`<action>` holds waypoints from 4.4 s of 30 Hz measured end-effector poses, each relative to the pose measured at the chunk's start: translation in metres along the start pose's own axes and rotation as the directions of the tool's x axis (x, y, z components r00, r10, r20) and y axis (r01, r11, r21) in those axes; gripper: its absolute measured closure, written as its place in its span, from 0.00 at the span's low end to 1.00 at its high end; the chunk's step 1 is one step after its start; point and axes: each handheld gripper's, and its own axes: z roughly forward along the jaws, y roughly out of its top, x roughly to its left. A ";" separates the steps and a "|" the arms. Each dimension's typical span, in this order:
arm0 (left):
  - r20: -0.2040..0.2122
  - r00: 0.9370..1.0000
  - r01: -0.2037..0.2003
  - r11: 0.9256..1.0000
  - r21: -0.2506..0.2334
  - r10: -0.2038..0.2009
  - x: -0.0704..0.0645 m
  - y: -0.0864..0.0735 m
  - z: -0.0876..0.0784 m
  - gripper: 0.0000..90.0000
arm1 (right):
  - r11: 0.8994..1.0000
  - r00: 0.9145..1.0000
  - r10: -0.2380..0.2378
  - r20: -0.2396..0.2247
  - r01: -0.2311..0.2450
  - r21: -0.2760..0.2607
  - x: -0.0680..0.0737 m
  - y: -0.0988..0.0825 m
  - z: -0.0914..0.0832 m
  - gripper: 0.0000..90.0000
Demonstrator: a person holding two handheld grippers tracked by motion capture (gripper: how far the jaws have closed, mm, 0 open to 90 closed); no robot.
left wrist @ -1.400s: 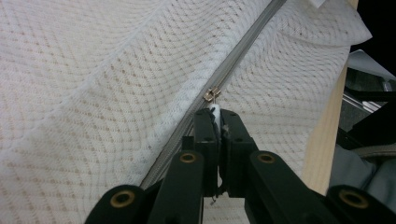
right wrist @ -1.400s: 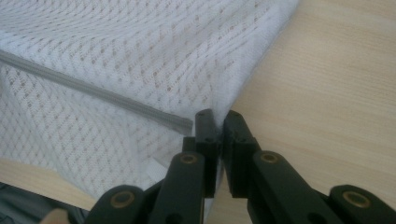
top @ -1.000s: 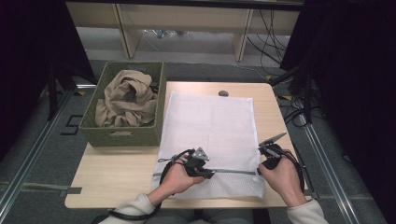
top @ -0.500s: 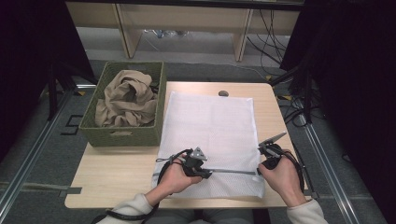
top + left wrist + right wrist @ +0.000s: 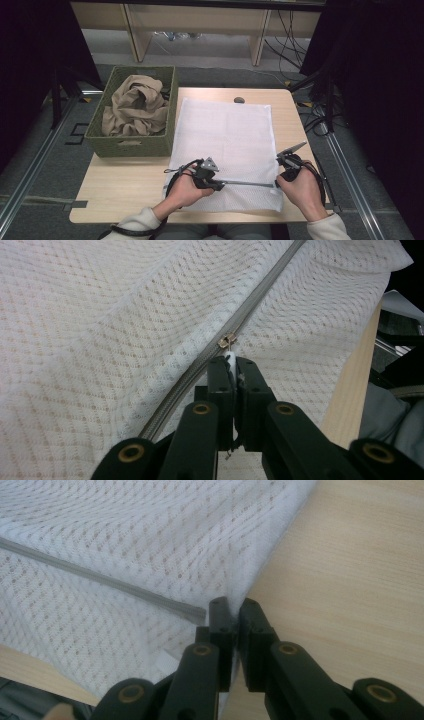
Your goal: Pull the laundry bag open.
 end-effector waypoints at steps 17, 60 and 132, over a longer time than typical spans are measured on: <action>-0.029 0.999 -0.016 1.000 0.021 0.017 0.004 -0.001 -0.007 0.96 | 1.000 1.000 0.011 0.017 -0.011 0.004 0.000 0.000 -0.001 0.96; -0.022 1.000 -0.008 0.999 0.051 0.009 0.010 -0.009 -0.019 0.96 | 1.000 1.000 0.014 -0.009 -0.014 0.006 -0.001 0.001 0.001 0.96; -0.096 0.994 0.063 0.993 0.100 -0.053 0.036 -0.043 -0.061 0.96 | 1.000 1.000 0.015 0.011 -0.015 0.014 0.000 0.002 0.007 0.96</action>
